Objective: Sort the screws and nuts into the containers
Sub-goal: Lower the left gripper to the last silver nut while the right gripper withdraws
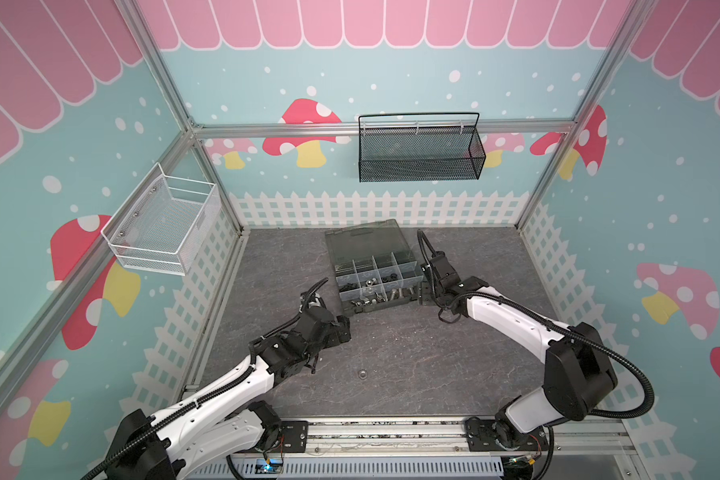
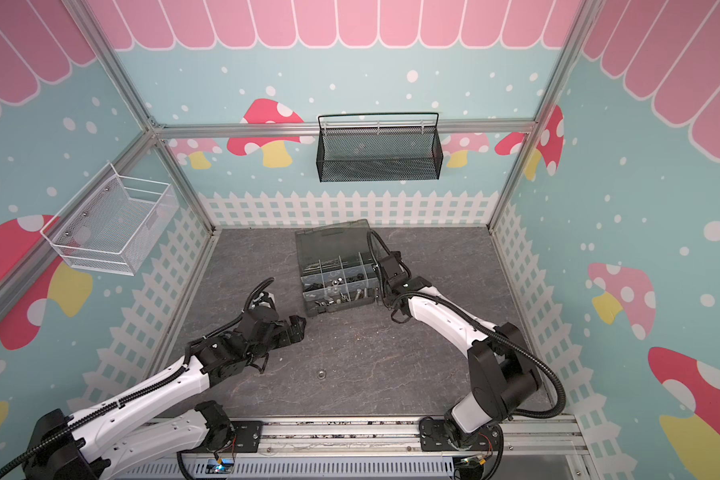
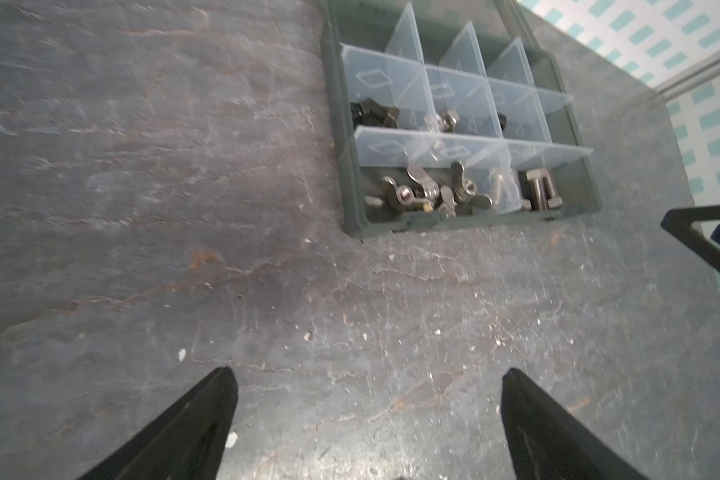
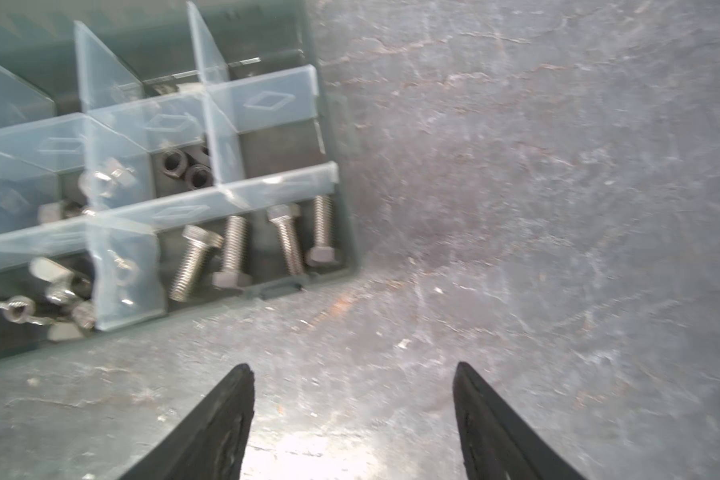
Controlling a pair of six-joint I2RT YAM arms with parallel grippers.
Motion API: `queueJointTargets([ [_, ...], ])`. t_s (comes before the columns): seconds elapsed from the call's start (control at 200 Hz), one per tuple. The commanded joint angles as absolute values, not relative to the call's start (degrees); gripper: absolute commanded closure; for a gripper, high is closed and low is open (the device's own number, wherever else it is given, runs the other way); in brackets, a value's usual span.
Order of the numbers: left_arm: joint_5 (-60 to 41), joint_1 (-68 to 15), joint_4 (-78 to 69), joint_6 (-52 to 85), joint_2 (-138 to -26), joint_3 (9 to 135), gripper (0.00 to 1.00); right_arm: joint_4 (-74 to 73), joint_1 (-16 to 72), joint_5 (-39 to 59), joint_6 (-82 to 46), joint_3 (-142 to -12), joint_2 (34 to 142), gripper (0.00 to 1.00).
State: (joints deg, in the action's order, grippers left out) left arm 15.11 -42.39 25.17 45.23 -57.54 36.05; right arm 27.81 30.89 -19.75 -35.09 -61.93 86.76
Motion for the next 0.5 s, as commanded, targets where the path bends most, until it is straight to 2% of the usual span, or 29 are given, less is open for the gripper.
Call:
queueJointTargets([
  [0.0, 16.52, -46.08, 29.09, 47.63, -60.45, 39.07, 0.00, 27.82, 29.86, -22.23, -38.54, -58.90, 83.81, 0.15],
  [0.185, 17.10, -51.91, 31.76, 47.44, -66.94, 42.80, 0.00, 27.86, 28.18, -23.17, -40.89, -55.84, 81.17, 0.06],
  [0.205, 17.14, -52.42, 31.96, 47.29, -67.65, 43.19, 0.00, 27.87, 27.97, -23.17, -41.09, -55.67, 80.97, 0.00],
  [0.495, 15.88, -58.47, 35.73, 45.30, -77.36, 49.12, 0.01, 27.86, 26.70, -23.07, -42.35, -52.21, 78.78, 0.02],
])
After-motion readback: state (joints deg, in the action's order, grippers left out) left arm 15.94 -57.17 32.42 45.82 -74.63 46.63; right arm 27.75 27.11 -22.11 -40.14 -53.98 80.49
